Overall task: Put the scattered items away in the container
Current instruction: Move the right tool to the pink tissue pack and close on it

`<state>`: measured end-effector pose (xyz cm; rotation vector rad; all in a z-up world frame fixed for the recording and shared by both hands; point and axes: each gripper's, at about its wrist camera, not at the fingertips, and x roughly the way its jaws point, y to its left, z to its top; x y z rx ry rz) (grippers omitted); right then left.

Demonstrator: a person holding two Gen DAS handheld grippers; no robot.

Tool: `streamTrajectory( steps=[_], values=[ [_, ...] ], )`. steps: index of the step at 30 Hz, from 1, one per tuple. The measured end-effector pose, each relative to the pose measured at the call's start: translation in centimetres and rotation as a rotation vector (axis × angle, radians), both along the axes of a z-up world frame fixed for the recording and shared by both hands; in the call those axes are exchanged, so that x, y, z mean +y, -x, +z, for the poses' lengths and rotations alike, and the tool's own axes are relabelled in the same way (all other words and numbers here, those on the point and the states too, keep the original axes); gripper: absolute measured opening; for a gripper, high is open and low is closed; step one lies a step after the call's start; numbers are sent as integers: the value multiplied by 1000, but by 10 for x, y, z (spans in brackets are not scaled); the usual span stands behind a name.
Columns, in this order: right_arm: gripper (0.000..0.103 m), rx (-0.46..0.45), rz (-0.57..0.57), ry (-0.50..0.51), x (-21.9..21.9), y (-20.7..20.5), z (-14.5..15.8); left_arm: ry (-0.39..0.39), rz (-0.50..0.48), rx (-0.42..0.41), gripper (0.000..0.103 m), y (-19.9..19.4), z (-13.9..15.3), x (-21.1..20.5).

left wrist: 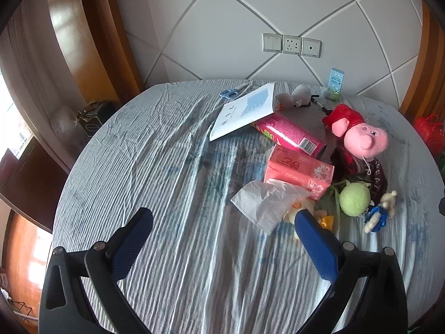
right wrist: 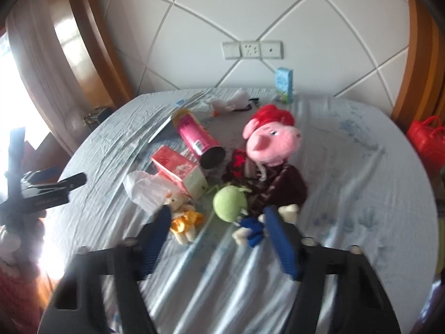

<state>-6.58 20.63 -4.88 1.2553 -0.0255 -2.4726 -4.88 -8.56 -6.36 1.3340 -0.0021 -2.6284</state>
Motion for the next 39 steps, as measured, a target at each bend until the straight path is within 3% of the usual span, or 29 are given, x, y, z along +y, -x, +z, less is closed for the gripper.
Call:
streamTrajectory(
  steps=[8, 10, 12, 17, 21, 31, 39],
  values=[
    [70, -93, -20, 20, -53, 50, -41, -33, -177, -49, 103, 71, -43, -12],
    [92, -117, 0, 10, -63, 61, -54, -1, -252, -49, 103, 83, -55, -7],
    [100, -128, 15, 11, -69, 70, -66, 19, -322, -60, 103, 94, -69, -5],
    [96, -180, 33, 27, -80, 94, -95, 12, -424, -87, 103, 122, -97, -2],
    [73, -203, 62, 28, -91, 111, -113, -1, -466, -105, 103, 137, -115, -1],
    [72, -250, 113, 40, -103, 150, -145, -64, -567, -93, 103, 167, -138, 14],
    [73, -259, 65, 167, -83, 182, -152, -190, -603, -74, 103, 204, -140, 18]
  ],
)
